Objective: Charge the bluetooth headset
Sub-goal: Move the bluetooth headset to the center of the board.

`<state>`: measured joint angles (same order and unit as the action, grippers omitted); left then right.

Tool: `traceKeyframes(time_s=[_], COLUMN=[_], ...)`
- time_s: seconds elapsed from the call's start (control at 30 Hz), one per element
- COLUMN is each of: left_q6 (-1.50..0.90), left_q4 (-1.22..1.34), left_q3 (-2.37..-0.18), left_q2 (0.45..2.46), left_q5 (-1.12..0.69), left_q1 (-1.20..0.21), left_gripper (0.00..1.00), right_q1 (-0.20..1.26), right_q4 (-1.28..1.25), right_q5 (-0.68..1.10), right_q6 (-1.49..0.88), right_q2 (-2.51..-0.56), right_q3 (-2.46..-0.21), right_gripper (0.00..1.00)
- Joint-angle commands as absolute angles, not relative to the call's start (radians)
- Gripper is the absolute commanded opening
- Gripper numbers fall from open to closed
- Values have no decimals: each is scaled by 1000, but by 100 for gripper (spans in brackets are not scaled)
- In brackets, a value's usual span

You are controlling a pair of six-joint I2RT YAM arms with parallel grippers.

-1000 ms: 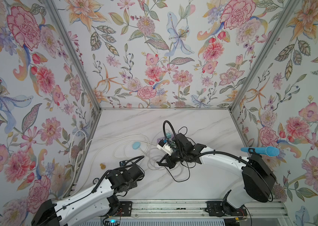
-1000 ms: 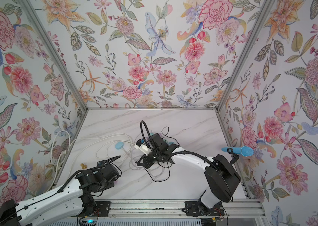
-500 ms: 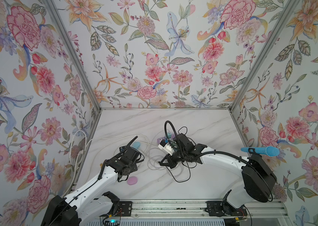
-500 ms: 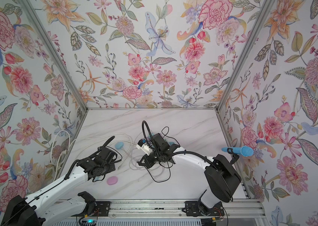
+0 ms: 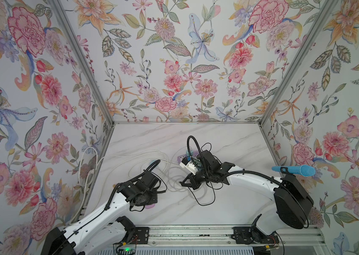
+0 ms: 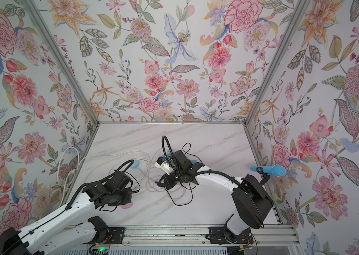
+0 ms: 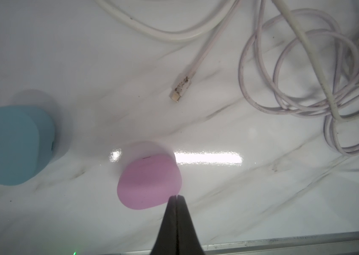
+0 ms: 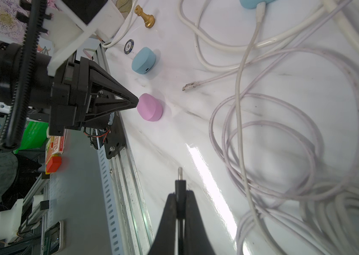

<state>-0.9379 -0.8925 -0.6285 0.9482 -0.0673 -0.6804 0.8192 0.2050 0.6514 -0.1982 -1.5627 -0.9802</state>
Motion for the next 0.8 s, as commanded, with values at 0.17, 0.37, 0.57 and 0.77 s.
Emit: traceKeyframes(time_s=[0.17,0.37,0.57,0.77], left_q6=[-861,-807,-777,-757], left_q4=[-1013,-1017,-921,-921], left_q3=[-619,-589,-576,-651], left_q2=[1009,1084,1222,1352], left_q5=[-150,-139,-132,-6], left_q1=[-726,-727,-720,-717], left_gripper=[0,0,0,0], right_q1=[816,816,816,814], right_q4=[196,196,197,186], right_q5=[672,666,679,677], right_q6=[-208,-205,-201,-202], right_q2=[-1591,-1602,-1615,-1609], right_q3=[-1005,-1003,-1014,-1008], right_gripper=[0,0,0,0])
